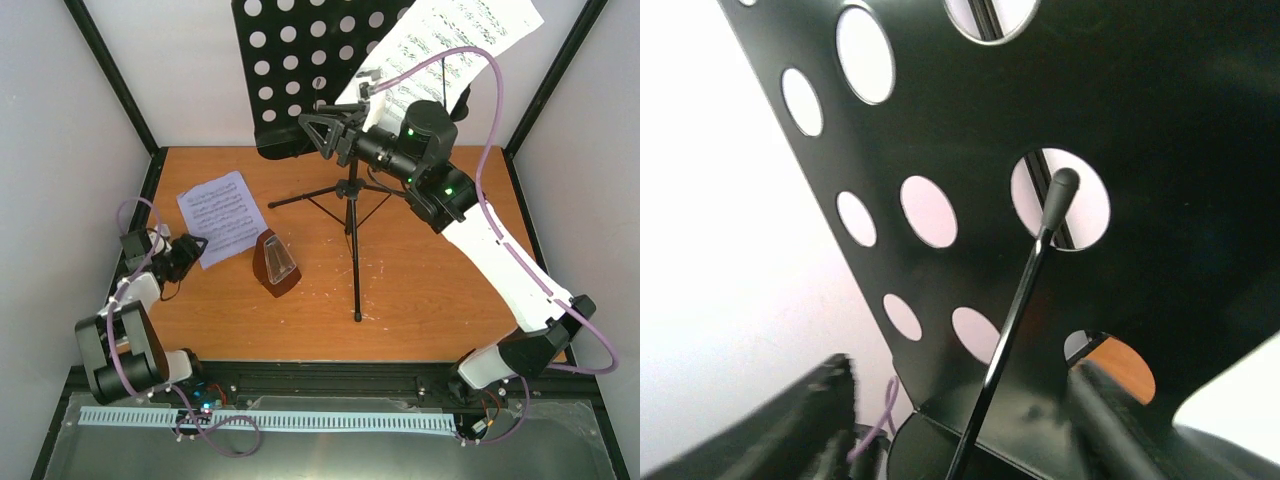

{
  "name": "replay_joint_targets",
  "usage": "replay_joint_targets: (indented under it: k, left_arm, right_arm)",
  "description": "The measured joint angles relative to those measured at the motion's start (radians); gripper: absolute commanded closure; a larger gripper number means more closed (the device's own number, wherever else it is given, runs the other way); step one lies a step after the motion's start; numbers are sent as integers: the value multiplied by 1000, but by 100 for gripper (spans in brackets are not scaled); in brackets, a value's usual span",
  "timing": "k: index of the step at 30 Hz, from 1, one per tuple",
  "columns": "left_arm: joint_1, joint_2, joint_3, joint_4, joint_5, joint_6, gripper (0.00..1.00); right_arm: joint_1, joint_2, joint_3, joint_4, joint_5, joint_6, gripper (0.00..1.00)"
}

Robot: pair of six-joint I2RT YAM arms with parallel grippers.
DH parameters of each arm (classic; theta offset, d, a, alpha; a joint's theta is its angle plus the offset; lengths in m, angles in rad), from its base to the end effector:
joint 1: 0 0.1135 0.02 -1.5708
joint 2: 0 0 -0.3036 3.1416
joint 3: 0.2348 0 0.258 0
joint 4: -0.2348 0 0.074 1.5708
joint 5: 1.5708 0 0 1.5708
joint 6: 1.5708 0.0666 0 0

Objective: Pack up the instrument practice props

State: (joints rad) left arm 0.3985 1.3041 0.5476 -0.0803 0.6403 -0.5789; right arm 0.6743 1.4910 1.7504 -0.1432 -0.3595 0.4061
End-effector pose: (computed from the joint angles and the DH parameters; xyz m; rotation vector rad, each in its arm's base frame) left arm 0.2449 0.0600 0.1832 -0.8342 2.2033 -0.8526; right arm 0.2653 0.2420 0.5543 -0.5161 1.4802 1.1269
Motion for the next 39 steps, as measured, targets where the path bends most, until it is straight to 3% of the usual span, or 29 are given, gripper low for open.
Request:
replay_joint_targets:
  k: [2, 5, 10, 16, 20, 25, 34, 39]
  left_arm:
    - [0, -47, 0, -24, -49, 7, 1]
    - [0, -183, 13, -78, -136, 26, 0]
    - [0, -348, 160, -157, -241, 69, 8]
    - [-43, -364, 514, -292, -178, 161, 17]
    - [-187, -331, 768, -387, -142, 194, 26]
    - [-329, -305, 964, -525, -96, 196, 40]
    - [-703, -146, 1239, -666, -132, 169, 49]
    - [-1019, 0, 1368, -708, -241, 153, 49]
  right_arm:
    - [-1, -22, -14, -4, -14, -5, 28]
    - [-2, -63, -24, -25, -39, -11, 21]
    - [-1, -152, -26, -81, -73, -56, 12]
    - [-47, -248, 27, -251, 64, -183, 19]
    - [-300, -249, 78, -344, 87, -204, 22]
    - [-512, -229, 53, -393, 23, -182, 27]
    - [-654, -190, 28, -383, -101, -145, 37]
    - [-676, -163, 31, -356, -193, -139, 40]
